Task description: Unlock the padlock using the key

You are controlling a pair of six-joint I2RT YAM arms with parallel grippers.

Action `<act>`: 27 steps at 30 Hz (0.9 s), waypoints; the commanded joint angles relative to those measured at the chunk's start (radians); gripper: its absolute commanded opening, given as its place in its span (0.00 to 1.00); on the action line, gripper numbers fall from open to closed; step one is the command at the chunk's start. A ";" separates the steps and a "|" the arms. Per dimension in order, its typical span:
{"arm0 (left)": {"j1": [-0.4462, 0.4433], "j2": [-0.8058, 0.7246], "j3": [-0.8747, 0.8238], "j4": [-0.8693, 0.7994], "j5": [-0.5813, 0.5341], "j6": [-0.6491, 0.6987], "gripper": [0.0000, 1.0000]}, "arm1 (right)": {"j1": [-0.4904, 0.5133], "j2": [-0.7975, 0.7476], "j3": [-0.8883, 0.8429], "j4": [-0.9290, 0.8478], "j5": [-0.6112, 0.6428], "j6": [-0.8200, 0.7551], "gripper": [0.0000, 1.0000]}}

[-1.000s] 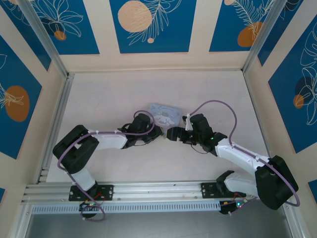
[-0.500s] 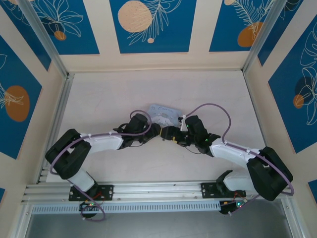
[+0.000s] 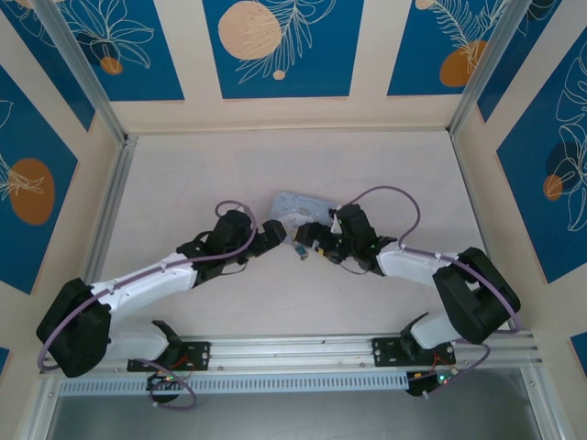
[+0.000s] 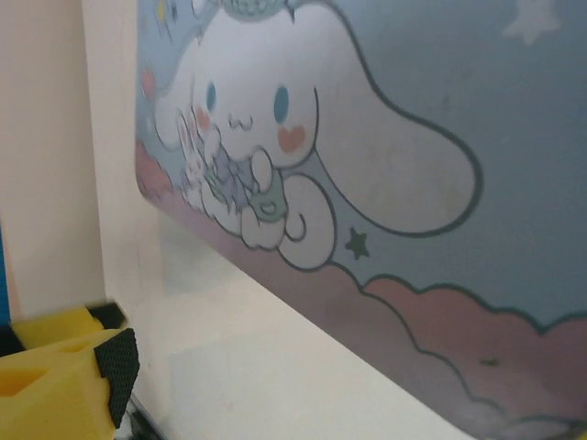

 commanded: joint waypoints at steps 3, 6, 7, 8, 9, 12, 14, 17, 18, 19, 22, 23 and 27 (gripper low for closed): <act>0.021 -0.006 0.010 -0.051 -0.017 0.027 1.00 | -0.083 0.087 0.166 -0.032 -0.042 -0.056 0.91; 0.024 0.000 0.013 -0.041 -0.011 0.027 1.00 | -0.122 0.139 0.229 -0.052 -0.111 -0.075 0.87; 0.027 0.003 0.014 -0.042 -0.010 0.030 1.00 | -0.127 0.140 0.229 -0.050 -0.125 -0.080 0.87; 0.029 0.004 0.018 -0.043 -0.008 0.032 1.00 | -0.127 0.133 0.225 -0.053 -0.126 -0.085 0.86; 0.034 0.004 0.020 -0.045 -0.007 0.036 1.00 | -0.126 0.120 0.212 -0.057 -0.127 -0.095 0.86; 0.046 0.008 0.030 -0.050 -0.003 0.058 1.00 | -0.115 0.077 0.145 -0.060 -0.107 -0.120 0.84; 0.058 0.016 0.039 -0.054 0.002 0.070 1.00 | -0.108 0.059 0.104 -0.060 -0.093 -0.135 0.80; 0.078 0.032 0.050 -0.051 0.015 0.083 1.00 | -0.095 0.061 0.071 -0.059 -0.083 -0.164 0.74; 0.086 0.038 0.051 -0.048 0.022 0.084 1.00 | -0.089 0.064 0.069 -0.065 -0.073 -0.179 0.72; 0.092 0.042 0.053 -0.044 0.026 0.083 1.00 | -0.082 0.068 0.071 -0.075 -0.058 -0.195 0.70; 0.105 0.049 0.058 -0.039 0.035 0.084 1.00 | -0.057 0.093 0.093 -0.106 -0.017 -0.247 0.60; 0.109 0.052 0.060 -0.038 0.036 0.084 1.00 | -0.051 0.107 0.103 -0.113 -0.009 -0.262 0.57; 0.116 0.063 0.062 -0.029 0.048 0.078 1.00 | -0.027 0.176 0.153 -0.129 0.004 -0.304 0.51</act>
